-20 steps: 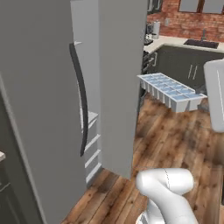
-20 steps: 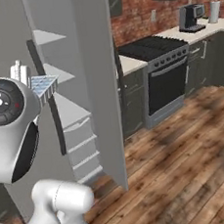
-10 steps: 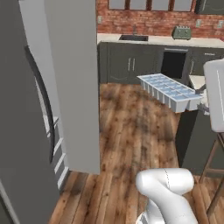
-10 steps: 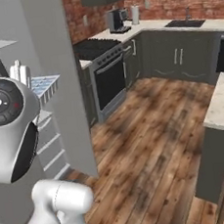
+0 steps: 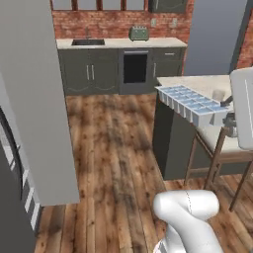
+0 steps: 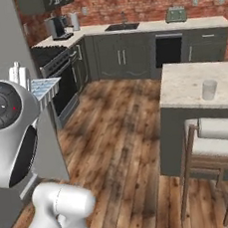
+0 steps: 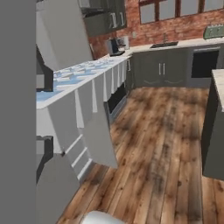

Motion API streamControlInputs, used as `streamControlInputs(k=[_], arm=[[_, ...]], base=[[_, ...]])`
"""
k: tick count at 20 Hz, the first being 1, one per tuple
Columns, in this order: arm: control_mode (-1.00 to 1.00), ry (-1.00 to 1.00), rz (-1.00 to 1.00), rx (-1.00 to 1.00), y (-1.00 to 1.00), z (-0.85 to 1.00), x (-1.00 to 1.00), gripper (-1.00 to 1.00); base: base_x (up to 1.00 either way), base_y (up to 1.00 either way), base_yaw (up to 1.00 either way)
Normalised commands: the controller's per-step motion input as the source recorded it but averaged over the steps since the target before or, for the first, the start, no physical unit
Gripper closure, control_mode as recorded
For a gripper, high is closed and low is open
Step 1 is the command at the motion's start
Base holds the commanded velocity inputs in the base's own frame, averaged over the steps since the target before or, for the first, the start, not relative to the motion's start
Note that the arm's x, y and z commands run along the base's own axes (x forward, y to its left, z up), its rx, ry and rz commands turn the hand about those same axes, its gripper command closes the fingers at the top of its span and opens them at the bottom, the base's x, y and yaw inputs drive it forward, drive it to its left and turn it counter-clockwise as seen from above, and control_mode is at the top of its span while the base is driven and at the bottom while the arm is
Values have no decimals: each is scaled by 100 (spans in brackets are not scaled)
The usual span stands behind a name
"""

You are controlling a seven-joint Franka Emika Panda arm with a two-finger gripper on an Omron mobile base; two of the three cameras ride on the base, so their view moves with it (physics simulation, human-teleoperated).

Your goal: Open the freezer door, pick up the ice cube tray from the freezer, and place it on the dining counter.

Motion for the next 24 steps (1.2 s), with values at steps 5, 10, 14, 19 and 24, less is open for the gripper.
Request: streamControlInputs(k=[5, 10, 14, 19, 24], arm=[[100, 0, 0, 0, 0, 0, 0, 100], [100, 0, 0, 0, 0, 0, 0, 100], [100, 0, 0, 0, 0, 0, 0, 100], [100, 0, 0, 0, 0, 0, 0, 100], [100, 0, 0, 0, 0, 0, 0, 100]], base=[[-11, 0, -51], [4, 8, -47], [23, 20, -41], [42, 22, -36], [59, 33, -32]])
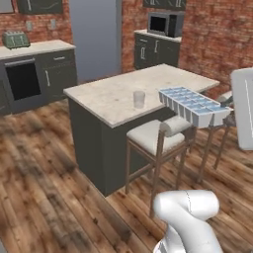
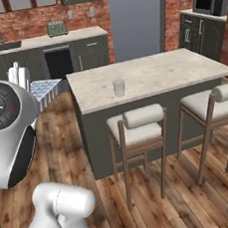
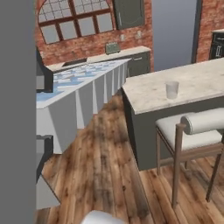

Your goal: Open the freezer door, pick up the ice cube tray from the freezer, and place it on the dining counter.

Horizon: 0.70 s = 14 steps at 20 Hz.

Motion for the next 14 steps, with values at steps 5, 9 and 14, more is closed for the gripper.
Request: streamControlInputs(k=[5, 9, 14], arm=[[100, 0, 0, 0, 0, 0, 0, 100], [100, 0, 0, 0, 0, 0, 0, 100], [100, 0, 0, 0, 0, 0, 0, 100]], base=[[69, 39, -24], [71, 44, -21], [63, 44, -20]])
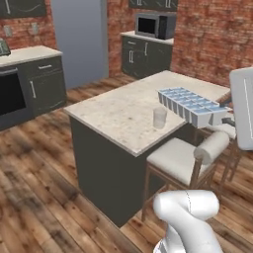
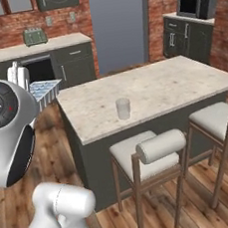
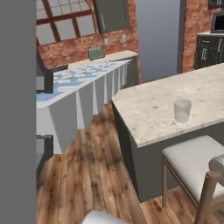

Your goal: Open the freezer door, pick up the ice cube tray from the freezer, and place it on the dining counter.

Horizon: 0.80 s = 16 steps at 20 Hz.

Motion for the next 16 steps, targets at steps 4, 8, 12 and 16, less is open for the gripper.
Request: streamControlInputs(k=[4, 8, 12, 16], arm=[[100, 0, 0, 0, 0, 0, 0, 100], [100, 0, 0, 0, 0, 0, 0, 100], [100, 0, 0, 0, 0, 0, 0, 100], [100, 0, 0, 0, 0, 0, 0, 100]], base=[[49, 39, -18], [37, 35, -20], [39, 39, -25], [33, 49, -28]])
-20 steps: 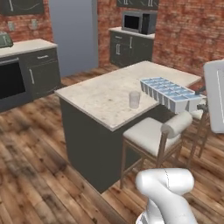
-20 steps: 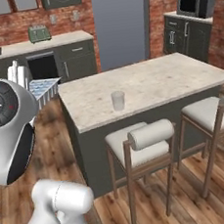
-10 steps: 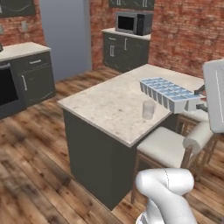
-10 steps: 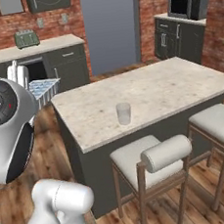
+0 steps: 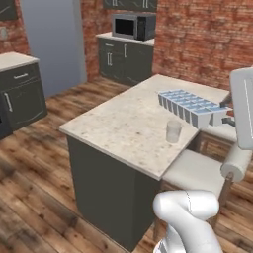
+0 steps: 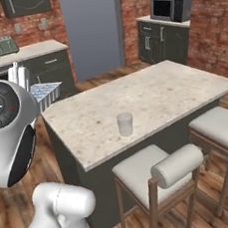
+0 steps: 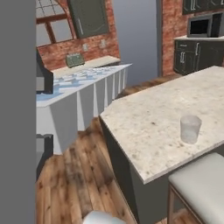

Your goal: Open the freezer door, pick up the ice cube tray from the freezer, and place it on the dining counter.

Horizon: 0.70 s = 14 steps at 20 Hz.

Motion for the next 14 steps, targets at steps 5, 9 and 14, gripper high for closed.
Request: streamControlInputs(k=[5, 9, 14], arm=[[100, 0, 0, 0, 0, 0, 0, 100], [100, 0, 0, 0, 0, 0, 0, 100], [100, 0, 0, 0, 0, 0, 0, 100]], base=[[26, 51, -27], [24, 55, -27], [21, 56, -27]])
